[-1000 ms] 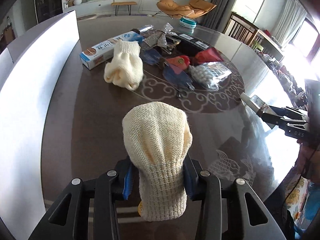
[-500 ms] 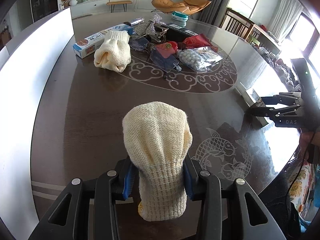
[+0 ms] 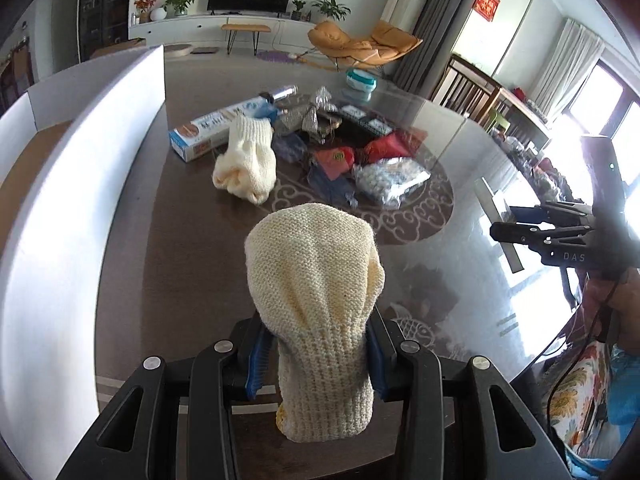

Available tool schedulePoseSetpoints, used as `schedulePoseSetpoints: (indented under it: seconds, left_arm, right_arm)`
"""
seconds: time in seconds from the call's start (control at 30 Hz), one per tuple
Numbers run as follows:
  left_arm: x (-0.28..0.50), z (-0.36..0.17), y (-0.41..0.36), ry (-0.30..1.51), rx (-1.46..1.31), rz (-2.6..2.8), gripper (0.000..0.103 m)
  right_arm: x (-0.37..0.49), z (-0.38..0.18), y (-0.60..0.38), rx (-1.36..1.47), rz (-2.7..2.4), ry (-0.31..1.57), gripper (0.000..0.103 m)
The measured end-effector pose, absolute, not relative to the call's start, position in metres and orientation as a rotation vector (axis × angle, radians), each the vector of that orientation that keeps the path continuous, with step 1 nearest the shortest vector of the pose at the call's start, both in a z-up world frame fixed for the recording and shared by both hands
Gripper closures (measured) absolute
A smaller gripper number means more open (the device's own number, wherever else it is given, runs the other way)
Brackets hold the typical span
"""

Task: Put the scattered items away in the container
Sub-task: 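Carry glove and sunscreen into the box and release both while both tools open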

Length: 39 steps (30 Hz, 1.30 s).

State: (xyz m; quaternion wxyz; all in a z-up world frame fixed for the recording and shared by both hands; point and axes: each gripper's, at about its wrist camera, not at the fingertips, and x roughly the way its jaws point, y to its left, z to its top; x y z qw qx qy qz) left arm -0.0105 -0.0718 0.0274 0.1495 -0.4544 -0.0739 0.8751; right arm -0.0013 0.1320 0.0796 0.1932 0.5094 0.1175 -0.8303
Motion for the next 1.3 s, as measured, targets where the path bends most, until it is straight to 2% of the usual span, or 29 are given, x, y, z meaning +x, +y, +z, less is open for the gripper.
schedulePoseSetpoints:
  seconds: [0.27, 0.5, 0.67, 0.83, 1.0, 1.13, 1.3]
  left_arm:
    - [0.001, 0.106, -0.181, -0.309, -1.171, 2.736, 0.062]
    - [0.012, 0.093, -0.309, -0.465, -1.335, 2.930, 0.062]
    - [0.021, 0.055, -0.360, -0.538, -1.504, 2.957, 0.062]
    - [0.024, 0.034, -0.376, -0.516, -1.639, 2.939, 0.061]
    - [0.026, 0.024, -0.383, -0.530, -1.691, 2.948, 0.051]
    - [0.024, 0.017, -0.381, -0.537, -1.717, 2.957, 0.034]
    - [0.020, 0.012, -0.380, -0.430, -1.773, 3.005, 0.027]
  right_arm:
    - [-0.007, 0.166, 0.022, 1.153, -2.235, 0.298, 0.049]
    - [0.002, 0.191, -0.147, 0.996, -1.992, 0.246, 0.049]
    - [0.030, 0.169, -0.257, 0.970, -1.850, 0.312, 0.049]
    - [0.055, 0.114, -0.318, 1.003, -1.777, 0.467, 0.049]
    - [0.064, 0.078, -0.324, 1.035, -1.770, 0.549, 0.049]
    - [0.070, 0.065, -0.316, 1.042, -1.775, 0.645, 0.047]
    - [0.083, 0.056, -0.312, 0.980, -1.793, 0.772, 0.044]
